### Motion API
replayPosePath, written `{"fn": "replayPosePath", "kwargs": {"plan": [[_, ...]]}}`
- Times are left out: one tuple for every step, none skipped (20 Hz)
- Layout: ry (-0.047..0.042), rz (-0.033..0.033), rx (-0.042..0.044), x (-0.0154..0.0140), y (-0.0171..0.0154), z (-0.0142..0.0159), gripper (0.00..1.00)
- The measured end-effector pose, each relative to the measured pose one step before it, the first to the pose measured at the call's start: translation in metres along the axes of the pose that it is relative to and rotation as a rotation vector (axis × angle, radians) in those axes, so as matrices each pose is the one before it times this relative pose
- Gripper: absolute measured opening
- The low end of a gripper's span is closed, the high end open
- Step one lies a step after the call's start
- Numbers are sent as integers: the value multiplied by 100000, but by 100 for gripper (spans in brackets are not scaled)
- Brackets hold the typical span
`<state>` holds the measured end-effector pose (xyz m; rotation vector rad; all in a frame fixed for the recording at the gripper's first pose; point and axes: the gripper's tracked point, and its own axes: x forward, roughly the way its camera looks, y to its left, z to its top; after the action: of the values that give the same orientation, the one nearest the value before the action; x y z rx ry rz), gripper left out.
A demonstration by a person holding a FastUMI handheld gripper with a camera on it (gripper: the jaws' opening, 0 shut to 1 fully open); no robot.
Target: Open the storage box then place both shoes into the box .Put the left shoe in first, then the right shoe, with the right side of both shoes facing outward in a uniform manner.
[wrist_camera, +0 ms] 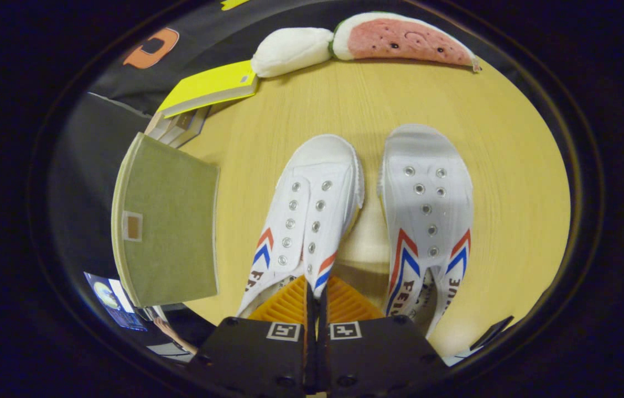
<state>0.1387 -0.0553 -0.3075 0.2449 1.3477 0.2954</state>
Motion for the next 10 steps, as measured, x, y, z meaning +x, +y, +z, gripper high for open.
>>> {"fn": "replayPosePath", "kwargs": {"plan": [[-2692, 87, -359, -714, 447, 301, 6], [-2728, 232, -219, -736, 752, 304, 6], [-3339, 573, 20, -860, 637, 555, 6], [-3455, 791, 384, -857, 875, 497, 6], [-3372, 719, 303, -866, 876, 634, 6], [-2425, 704, 201, -1101, 949, 240, 6], [-1037, 398, 248, -922, 1039, 82, 6], [-265, 207, -92, -883, 958, 23, 6], [-470, 645, 420, -710, 1368, -192, 6], [-622, 1133, 225, -545, 1231, -89, 6]]}}
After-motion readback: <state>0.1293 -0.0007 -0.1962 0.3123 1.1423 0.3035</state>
